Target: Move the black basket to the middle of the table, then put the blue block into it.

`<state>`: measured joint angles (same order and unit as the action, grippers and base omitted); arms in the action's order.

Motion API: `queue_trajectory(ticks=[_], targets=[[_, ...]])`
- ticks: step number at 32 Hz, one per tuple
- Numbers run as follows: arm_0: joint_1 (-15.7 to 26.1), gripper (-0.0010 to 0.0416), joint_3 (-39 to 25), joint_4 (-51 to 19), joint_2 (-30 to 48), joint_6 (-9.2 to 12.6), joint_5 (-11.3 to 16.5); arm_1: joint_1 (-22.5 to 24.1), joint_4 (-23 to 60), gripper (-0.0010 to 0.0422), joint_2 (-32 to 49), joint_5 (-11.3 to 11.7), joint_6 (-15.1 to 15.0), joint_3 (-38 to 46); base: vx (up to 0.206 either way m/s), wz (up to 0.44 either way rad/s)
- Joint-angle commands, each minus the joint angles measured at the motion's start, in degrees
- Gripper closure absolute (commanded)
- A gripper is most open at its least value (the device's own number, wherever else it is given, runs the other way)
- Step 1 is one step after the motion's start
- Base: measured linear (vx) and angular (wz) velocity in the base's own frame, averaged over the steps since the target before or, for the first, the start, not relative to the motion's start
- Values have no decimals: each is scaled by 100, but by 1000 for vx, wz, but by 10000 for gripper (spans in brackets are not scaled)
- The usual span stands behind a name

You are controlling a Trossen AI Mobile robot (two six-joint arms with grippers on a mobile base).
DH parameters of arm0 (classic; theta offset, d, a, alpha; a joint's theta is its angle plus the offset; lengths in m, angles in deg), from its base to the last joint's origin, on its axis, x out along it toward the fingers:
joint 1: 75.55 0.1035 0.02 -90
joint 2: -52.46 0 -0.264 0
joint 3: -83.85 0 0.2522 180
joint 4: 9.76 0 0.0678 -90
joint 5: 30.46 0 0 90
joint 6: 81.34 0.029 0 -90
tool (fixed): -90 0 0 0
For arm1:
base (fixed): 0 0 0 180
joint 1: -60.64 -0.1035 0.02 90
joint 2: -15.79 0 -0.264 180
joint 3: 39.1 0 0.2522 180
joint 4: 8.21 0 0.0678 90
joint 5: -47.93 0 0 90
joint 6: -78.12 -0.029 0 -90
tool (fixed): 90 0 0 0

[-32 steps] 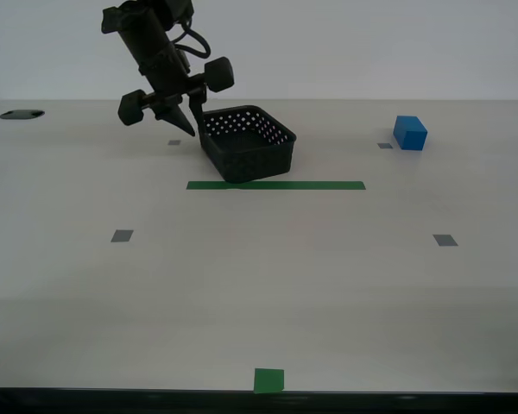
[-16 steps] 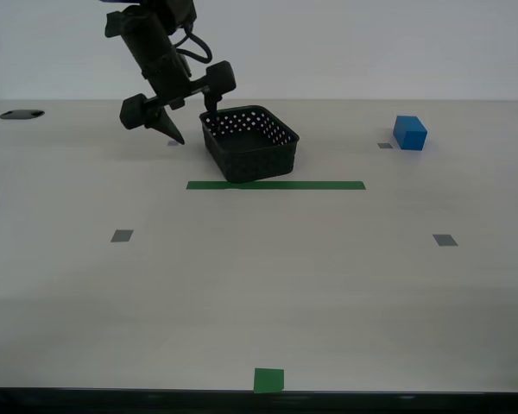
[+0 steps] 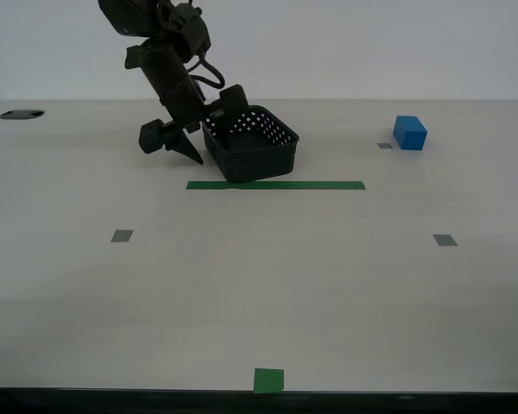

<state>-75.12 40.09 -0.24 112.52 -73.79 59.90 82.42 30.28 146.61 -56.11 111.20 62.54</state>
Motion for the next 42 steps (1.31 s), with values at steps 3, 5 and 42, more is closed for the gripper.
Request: queue_trajectory(ticks=[3,5,42], targets=[[0,405,-4,20,0,-7,2,9,267,265,15,-24,17,153,0,0],[0,405,-4,20,0,-7,2,7,293,328,15,-22,46,149,0,0],[2,405,-4,2,0,-2,4,1670,1399,412,-555,1008,-308,-133,0,0]])
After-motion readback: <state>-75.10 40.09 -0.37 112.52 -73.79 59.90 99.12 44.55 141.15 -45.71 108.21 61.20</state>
